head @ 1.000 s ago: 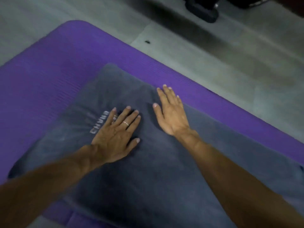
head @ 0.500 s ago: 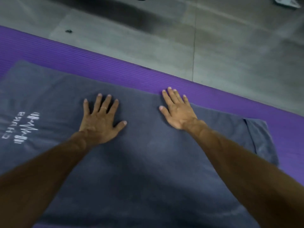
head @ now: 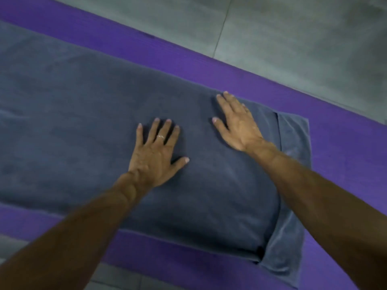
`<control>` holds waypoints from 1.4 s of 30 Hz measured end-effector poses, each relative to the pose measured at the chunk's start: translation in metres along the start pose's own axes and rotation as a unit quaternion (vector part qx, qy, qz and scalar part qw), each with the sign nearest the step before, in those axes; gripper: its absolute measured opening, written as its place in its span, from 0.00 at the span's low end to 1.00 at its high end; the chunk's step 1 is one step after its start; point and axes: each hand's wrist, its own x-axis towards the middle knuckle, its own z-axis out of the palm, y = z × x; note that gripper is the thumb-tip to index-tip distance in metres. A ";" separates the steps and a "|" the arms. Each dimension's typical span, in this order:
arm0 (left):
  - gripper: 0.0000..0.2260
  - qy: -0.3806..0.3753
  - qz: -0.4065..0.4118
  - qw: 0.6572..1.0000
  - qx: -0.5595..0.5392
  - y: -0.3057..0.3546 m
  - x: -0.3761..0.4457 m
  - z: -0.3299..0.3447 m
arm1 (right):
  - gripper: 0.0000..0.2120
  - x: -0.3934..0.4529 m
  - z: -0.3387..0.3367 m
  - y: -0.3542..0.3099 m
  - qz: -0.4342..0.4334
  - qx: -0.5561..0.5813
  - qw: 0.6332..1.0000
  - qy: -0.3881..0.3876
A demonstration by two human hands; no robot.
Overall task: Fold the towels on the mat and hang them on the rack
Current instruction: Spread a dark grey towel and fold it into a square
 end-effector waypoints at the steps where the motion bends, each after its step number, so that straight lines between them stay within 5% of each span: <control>1: 0.34 0.023 -0.001 1.000 -0.016 0.014 -0.006 -0.004 | 0.28 -0.019 -0.002 0.005 0.024 0.042 0.998 0.047; 5: 0.18 0.095 0.040 0.988 -0.111 0.103 -0.040 -0.003 | 0.18 -0.109 -0.008 0.048 0.082 0.052 0.982 0.162; 12: 0.15 -0.125 0.015 0.968 -0.218 0.226 -0.076 -0.006 | 0.14 -0.194 -0.014 0.083 0.180 0.014 0.976 0.125; 16: 0.12 -0.191 0.014 0.958 -0.213 0.244 -0.087 -0.003 | 0.20 -0.200 -0.011 0.072 0.260 -0.039 0.965 0.015; 20: 0.08 -0.204 -0.032 0.915 -0.347 0.238 -0.083 -0.010 | 0.12 -0.215 -0.018 0.072 0.307 0.190 0.925 0.115; 24: 0.11 -0.038 0.102 0.973 -0.202 0.188 -0.097 -0.015 | 0.09 -0.269 -0.013 0.050 0.218 0.085 0.954 0.189; 27: 0.08 0.029 0.312 0.946 -0.088 0.139 -0.121 -0.006 | 0.10 -0.309 0.008 0.013 0.124 0.038 0.983 0.132; 29: 0.11 0.019 0.370 0.928 -0.040 0.120 -0.135 0.002 | 0.12 -0.325 0.024 -0.005 0.070 -0.016 0.995 0.075; 32: 0.13 0.020 0.376 0.926 -0.003 0.120 -0.138 0.004 | 0.15 -0.336 0.040 -0.014 0.049 -0.081 0.994 0.046; 39: 0.07 0.010 0.319 0.948 -0.001 0.133 -0.135 0.008 | 0.08 -0.347 0.049 -0.009 0.072 -0.133 0.981 0.119; 42: 0.03 -0.026 0.367 0.929 -0.027 0.133 -0.138 0.003 | 0.06 -0.355 0.040 -0.009 0.085 -0.120 0.980 0.131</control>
